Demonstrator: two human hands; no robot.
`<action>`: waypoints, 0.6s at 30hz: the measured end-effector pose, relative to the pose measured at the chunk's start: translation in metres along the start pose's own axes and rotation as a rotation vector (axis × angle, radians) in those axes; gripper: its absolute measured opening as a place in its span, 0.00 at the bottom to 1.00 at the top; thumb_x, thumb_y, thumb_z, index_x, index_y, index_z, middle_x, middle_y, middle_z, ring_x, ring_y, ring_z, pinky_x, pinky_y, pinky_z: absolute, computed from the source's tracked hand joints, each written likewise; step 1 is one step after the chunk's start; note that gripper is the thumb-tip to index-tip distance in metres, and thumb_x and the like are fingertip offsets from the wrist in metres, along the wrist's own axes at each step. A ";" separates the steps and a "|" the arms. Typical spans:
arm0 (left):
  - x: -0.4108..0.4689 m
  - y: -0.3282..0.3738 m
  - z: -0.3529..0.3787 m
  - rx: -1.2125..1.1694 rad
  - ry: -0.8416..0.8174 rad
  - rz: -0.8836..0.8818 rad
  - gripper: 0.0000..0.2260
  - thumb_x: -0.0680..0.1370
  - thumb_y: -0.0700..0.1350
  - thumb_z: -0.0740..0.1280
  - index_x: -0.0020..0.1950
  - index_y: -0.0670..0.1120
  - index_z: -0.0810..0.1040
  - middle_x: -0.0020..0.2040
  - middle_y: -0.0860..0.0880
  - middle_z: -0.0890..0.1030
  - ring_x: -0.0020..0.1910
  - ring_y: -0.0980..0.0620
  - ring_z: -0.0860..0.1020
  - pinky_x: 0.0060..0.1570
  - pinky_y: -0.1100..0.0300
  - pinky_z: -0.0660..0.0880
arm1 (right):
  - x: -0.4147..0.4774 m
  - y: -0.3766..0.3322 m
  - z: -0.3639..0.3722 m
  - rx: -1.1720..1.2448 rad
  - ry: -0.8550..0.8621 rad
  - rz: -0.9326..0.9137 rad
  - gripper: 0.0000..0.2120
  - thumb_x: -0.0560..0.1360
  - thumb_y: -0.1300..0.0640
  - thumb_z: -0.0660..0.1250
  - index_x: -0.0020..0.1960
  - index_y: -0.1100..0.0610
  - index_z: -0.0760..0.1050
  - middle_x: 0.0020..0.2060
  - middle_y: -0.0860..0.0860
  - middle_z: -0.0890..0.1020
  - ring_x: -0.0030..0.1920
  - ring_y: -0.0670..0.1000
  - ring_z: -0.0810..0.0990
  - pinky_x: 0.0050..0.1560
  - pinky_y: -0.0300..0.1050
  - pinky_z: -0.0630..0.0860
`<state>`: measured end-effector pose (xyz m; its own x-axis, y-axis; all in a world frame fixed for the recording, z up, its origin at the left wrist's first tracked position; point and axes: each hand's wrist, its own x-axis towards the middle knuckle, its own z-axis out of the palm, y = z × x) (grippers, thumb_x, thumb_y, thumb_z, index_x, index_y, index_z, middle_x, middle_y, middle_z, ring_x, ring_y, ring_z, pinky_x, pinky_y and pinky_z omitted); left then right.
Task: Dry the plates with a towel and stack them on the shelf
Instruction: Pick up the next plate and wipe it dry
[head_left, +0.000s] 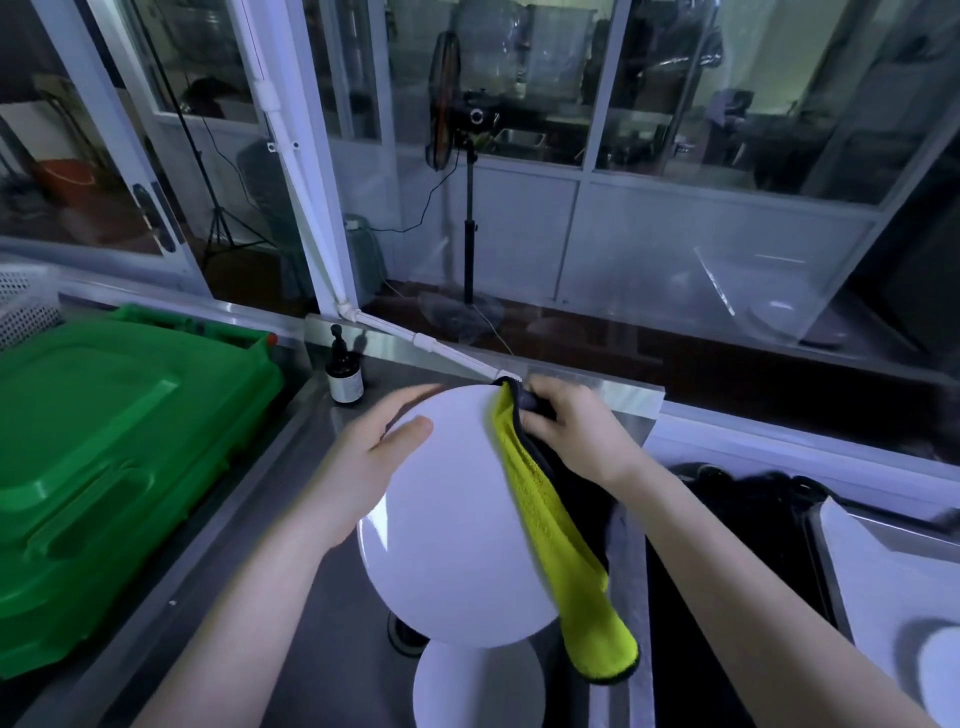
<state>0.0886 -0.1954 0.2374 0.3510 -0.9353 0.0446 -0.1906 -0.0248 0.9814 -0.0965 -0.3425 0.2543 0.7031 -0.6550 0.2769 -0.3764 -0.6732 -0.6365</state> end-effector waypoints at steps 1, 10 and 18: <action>0.000 -0.001 0.001 -0.027 0.052 -0.029 0.13 0.81 0.48 0.66 0.62 0.64 0.79 0.59 0.62 0.82 0.60 0.59 0.80 0.58 0.55 0.76 | -0.003 0.002 0.002 0.033 0.033 0.019 0.18 0.74 0.63 0.70 0.33 0.49 0.64 0.28 0.45 0.71 0.32 0.43 0.69 0.36 0.34 0.64; -0.029 -0.030 0.056 -0.318 0.599 -0.092 0.07 0.79 0.51 0.68 0.56 0.60 0.80 0.53 0.60 0.84 0.56 0.60 0.81 0.56 0.54 0.76 | -0.057 0.017 0.048 0.345 0.591 0.433 0.13 0.79 0.62 0.64 0.37 0.64 0.67 0.29 0.54 0.71 0.33 0.46 0.64 0.36 0.46 0.63; -0.011 -0.014 0.022 0.100 0.320 0.068 0.11 0.82 0.44 0.66 0.59 0.60 0.78 0.50 0.67 0.82 0.51 0.68 0.78 0.48 0.73 0.73 | -0.025 -0.003 0.007 -0.013 0.215 0.168 0.05 0.76 0.58 0.68 0.47 0.57 0.71 0.37 0.53 0.81 0.43 0.61 0.79 0.41 0.48 0.68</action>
<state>0.0671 -0.1920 0.2190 0.6011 -0.7783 0.1814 -0.3072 -0.0155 0.9515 -0.1085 -0.3219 0.2442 0.4866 -0.8146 0.3157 -0.4858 -0.5526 -0.6772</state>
